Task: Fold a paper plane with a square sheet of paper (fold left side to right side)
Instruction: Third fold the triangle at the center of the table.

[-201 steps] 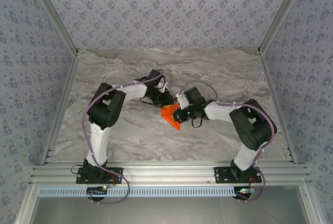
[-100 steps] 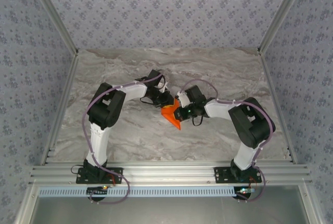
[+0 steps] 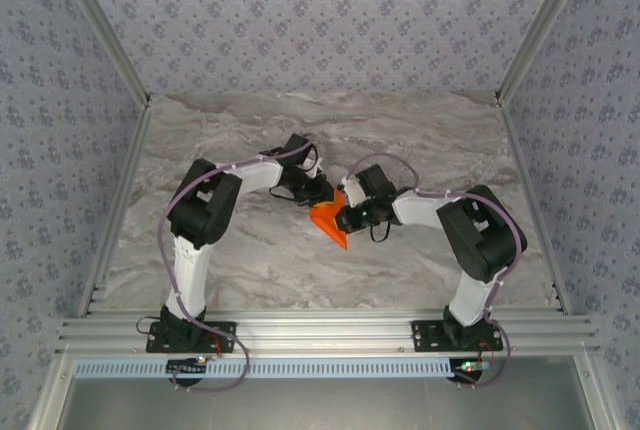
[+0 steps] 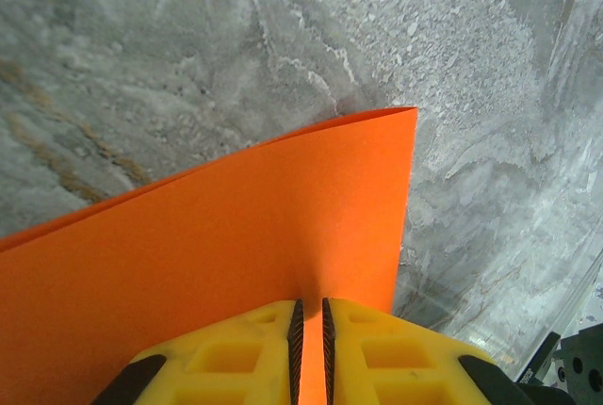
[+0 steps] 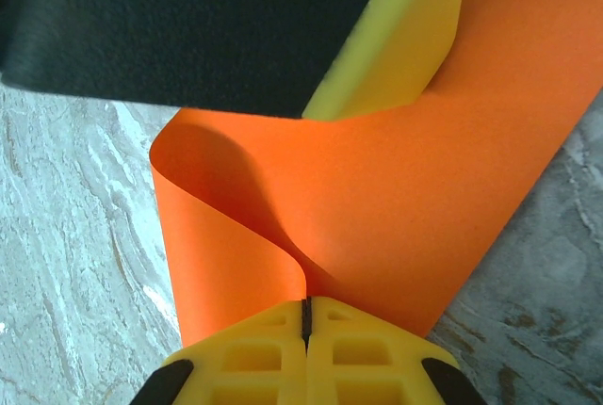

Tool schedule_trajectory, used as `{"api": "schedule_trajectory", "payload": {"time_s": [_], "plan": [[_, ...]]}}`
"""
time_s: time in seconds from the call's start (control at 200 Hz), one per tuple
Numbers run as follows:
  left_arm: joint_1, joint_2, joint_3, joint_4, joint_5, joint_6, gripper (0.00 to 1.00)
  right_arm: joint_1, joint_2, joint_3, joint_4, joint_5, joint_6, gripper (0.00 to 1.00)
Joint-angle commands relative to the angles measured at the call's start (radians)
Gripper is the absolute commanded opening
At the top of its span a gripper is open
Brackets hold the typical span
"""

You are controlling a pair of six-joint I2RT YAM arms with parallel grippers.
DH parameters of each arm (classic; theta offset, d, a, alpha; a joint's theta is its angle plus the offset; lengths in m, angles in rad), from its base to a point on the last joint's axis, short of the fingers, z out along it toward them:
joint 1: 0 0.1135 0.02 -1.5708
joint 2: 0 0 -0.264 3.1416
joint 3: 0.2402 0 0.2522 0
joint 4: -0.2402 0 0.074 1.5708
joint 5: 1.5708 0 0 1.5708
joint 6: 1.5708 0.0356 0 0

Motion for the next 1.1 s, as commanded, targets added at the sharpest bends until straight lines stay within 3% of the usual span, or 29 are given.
{"api": "schedule_trajectory", "payload": {"time_s": [0.0,1.094], "plan": [[-0.011,0.032,-0.002,-0.04,-0.019,0.013,0.16,-0.008,0.001,0.021,-0.038,0.025,-0.008,0.0],[-0.01,0.034,-0.008,-0.039,-0.022,0.011,0.16,-0.014,-0.026,0.019,-0.052,0.042,-0.01,0.0]]}}
